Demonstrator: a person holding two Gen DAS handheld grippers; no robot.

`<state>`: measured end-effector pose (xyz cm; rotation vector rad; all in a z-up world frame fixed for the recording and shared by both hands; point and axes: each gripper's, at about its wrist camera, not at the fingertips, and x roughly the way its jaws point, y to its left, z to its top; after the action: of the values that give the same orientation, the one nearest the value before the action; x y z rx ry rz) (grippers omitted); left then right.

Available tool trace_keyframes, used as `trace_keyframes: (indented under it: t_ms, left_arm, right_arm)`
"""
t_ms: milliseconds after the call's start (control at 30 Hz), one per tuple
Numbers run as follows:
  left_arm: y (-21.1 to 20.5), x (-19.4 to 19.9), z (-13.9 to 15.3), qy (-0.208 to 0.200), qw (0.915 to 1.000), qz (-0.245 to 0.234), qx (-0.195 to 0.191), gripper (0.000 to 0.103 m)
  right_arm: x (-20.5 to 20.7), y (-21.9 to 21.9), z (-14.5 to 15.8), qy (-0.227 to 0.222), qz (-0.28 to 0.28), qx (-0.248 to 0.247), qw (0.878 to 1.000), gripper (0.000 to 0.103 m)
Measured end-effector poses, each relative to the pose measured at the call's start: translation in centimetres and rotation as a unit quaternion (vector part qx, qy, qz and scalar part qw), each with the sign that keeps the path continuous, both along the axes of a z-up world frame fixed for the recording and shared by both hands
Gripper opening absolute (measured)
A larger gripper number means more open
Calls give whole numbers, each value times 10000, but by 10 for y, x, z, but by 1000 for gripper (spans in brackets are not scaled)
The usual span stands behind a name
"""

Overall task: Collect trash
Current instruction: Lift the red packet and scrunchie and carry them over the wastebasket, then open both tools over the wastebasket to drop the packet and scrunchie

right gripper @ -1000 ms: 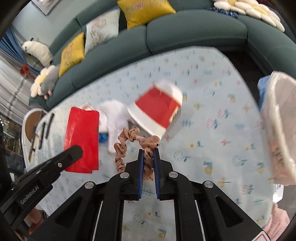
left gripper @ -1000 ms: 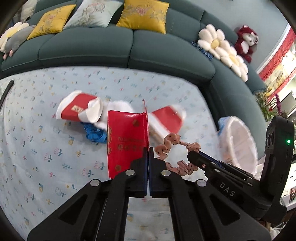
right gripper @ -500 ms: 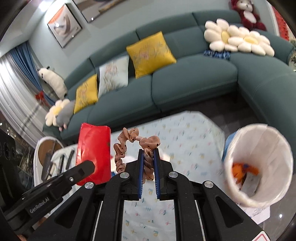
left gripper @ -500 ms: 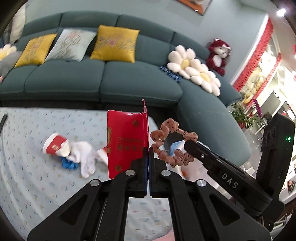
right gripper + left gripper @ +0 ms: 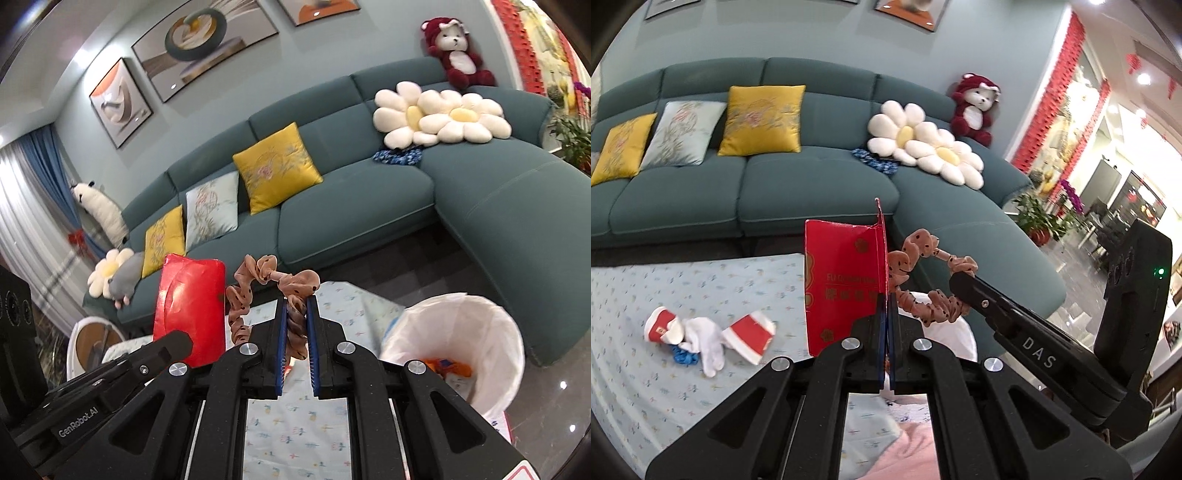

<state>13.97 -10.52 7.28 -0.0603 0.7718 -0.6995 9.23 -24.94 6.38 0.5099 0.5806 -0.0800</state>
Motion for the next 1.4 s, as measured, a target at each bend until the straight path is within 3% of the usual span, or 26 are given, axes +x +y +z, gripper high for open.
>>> trace_keyframes:
  t_ms: [600, 1400]
  left_arm:
    - [-79, -28, 1, -35, 9977, -671, 96, 0]
    - [-135, -14, -51, 403, 9940, -955, 345, 1]
  right_arm:
    - [-48, -73, -10, -36, -616, 212, 9979, 10]
    - [-48, -116, -62, 416, -918, 433, 9940, 10]
